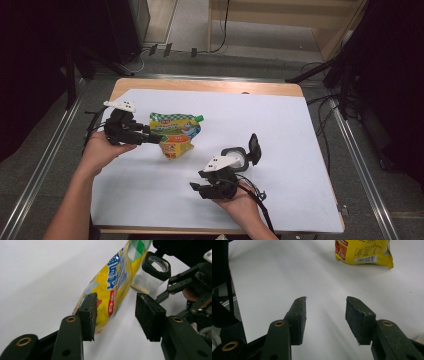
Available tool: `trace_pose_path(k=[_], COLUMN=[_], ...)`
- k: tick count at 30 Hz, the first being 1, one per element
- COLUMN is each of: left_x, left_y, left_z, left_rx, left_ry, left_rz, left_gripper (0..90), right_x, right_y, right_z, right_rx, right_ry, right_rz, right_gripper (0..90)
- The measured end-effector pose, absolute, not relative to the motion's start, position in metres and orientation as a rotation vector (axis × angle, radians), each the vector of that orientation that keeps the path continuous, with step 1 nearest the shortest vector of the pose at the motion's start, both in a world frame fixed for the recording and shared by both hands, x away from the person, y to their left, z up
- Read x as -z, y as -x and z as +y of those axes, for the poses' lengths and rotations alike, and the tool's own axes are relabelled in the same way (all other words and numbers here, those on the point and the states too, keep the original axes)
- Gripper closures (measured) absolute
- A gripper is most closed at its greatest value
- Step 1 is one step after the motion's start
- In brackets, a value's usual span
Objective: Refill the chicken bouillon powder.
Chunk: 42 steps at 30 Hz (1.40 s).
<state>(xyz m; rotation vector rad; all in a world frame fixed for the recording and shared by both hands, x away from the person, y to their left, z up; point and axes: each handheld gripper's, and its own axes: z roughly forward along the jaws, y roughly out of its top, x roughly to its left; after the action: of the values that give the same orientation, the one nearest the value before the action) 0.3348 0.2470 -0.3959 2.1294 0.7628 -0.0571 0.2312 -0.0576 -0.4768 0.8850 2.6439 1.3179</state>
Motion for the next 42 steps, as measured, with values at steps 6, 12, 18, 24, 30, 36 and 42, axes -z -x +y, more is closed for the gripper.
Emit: trace_pose_path(k=[6,12,18,24,30,36,42], left_x=[0.403,0.407,0.402,0.388,0.365,0.349,0.337], left_y=[-0.34,-0.338,-0.337,-0.333,-0.317,-0.306,-0.296], left_z=[0.229,0.221,0.223,0.224,0.223,0.218,0.211], left_rx=[0.012,-0.038,-0.063,-0.06,-0.051,-0.017,0.004], left_ry=[-2.129,-2.143,-2.106,-2.085,-2.083,-2.065,-2.06], left_rz=[0.757,0.738,0.763,0.799,0.767,0.742,0.705], left_gripper=[64.9,77.3,90.0,90.0,90.0,90.0,90.0], right_x=[0.481,0.483,0.483,0.485,0.488,0.487,0.491], right_y=[-0.234,-0.234,-0.234,-0.236,-0.234,-0.24,-0.247], right_z=[-0.053,-0.051,-0.051,-0.052,-0.045,-0.035,-0.02], right_rx=[-1.316,-1.318,-1.353,-1.375,-1.362,-1.366,-1.352], right_ry=[-0.881,-0.88,-0.886,-0.912,-0.904,-0.929,-0.94], right_rz=[2.64,2.637,2.618,2.602,2.599,2.59,2.573], right_gripper=[52.2,51.8,51.9,51.5,50.2,50.7,51.4])
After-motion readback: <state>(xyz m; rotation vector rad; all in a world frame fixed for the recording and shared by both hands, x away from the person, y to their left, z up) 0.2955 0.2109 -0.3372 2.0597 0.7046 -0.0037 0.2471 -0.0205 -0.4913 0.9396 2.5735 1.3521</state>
